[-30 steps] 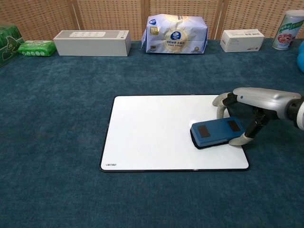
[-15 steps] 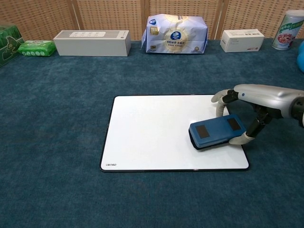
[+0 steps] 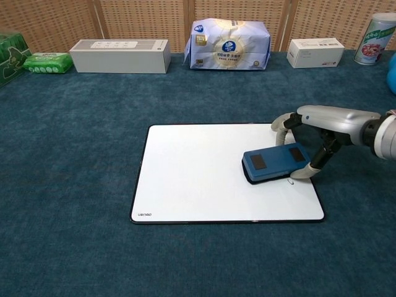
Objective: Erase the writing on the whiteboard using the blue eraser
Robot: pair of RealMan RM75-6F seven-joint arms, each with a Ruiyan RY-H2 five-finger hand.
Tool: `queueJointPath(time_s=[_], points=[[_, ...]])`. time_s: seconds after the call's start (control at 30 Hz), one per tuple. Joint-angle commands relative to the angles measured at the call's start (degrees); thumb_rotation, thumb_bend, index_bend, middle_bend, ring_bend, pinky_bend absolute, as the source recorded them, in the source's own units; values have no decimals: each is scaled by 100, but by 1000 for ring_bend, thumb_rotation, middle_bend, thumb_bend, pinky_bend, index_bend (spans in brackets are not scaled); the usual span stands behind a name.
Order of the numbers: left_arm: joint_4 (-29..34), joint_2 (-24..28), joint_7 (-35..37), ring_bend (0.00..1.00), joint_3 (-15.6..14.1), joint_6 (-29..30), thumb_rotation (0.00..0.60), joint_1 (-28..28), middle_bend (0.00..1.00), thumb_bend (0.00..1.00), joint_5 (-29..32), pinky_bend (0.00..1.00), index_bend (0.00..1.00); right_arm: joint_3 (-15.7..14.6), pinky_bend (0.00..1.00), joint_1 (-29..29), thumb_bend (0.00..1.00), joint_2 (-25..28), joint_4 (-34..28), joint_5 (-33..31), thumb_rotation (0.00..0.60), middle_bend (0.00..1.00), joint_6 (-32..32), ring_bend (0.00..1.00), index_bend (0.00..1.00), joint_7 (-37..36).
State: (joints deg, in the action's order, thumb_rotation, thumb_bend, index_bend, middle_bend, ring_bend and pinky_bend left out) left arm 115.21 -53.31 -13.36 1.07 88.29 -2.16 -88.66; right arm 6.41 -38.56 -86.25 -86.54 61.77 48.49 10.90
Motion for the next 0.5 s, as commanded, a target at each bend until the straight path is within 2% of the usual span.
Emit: queueJointPath(time_s=[0.03, 0.5], points=[[3, -12, -2, 75, -1, -26, 600, -15, 206, 428, -8, 0, 251, -77, 0, 102, 214, -13, -47, 134, 600, 113, 132, 0, 729, -75], [-24, -51, 3, 67, 23, -55, 600, -46, 206, 428, -2, 0, 251, -358, 0, 500, 218, 48, -426, 522, 600, 14, 661, 0, 750, -14]])
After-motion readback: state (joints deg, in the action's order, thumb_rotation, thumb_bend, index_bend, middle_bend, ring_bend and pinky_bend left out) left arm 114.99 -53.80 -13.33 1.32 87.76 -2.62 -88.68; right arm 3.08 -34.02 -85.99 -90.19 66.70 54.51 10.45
